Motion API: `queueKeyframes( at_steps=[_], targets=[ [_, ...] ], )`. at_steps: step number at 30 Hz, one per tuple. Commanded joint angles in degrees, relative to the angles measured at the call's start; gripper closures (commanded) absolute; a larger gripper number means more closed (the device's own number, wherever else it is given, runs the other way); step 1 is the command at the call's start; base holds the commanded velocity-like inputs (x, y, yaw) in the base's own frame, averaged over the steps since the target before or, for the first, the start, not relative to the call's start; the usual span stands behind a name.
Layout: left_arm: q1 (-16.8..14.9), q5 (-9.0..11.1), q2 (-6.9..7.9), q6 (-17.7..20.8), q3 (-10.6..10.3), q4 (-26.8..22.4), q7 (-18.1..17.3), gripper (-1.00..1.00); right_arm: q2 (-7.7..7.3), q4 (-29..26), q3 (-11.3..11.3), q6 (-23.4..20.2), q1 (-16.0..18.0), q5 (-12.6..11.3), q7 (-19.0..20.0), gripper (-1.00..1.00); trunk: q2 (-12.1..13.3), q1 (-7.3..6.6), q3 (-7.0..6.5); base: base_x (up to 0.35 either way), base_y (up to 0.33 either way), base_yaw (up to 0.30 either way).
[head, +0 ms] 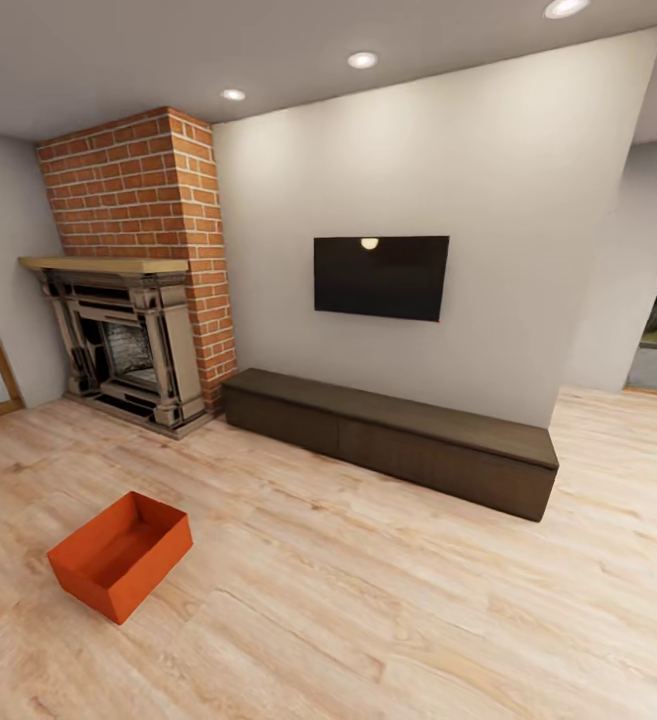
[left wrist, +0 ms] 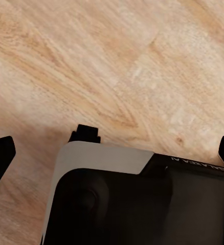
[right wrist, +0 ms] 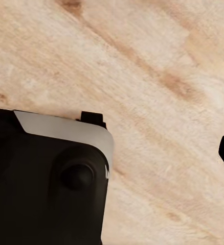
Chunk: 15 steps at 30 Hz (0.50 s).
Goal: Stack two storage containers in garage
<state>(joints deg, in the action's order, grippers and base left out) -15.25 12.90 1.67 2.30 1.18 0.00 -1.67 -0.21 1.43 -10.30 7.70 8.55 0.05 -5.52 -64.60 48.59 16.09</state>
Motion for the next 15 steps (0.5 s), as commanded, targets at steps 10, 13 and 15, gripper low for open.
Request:
queueKeyframes(
  at_steps=[10,13,15],
  targets=[
    [-0.04,0.44,0.0,0.28,0.09,0.0,-0.17,-1.0,-0.06,0.15,-0.33,0.46,0.08,-0.28,-0.19,-1.0,-0.04,0.04,0.07,0.324,0.0,0.234],
    [-0.04,0.45,0.0,0.27,0.1,0.0,-0.17,-1.0,-0.06,0.15,-0.32,0.47,0.07,-0.24,-0.19,-1.0,-0.04,0.04,0.07,0.324,0.0,0.266],
    [-0.04,0.45,0.0,0.26,0.11,0.0,-0.17,-1.0,-0.06,0.15,-0.33,0.47,0.06,-0.23,-0.19,-1.0,-0.04,0.04,0.07,0.324,0.0,0.267]
  ],
)
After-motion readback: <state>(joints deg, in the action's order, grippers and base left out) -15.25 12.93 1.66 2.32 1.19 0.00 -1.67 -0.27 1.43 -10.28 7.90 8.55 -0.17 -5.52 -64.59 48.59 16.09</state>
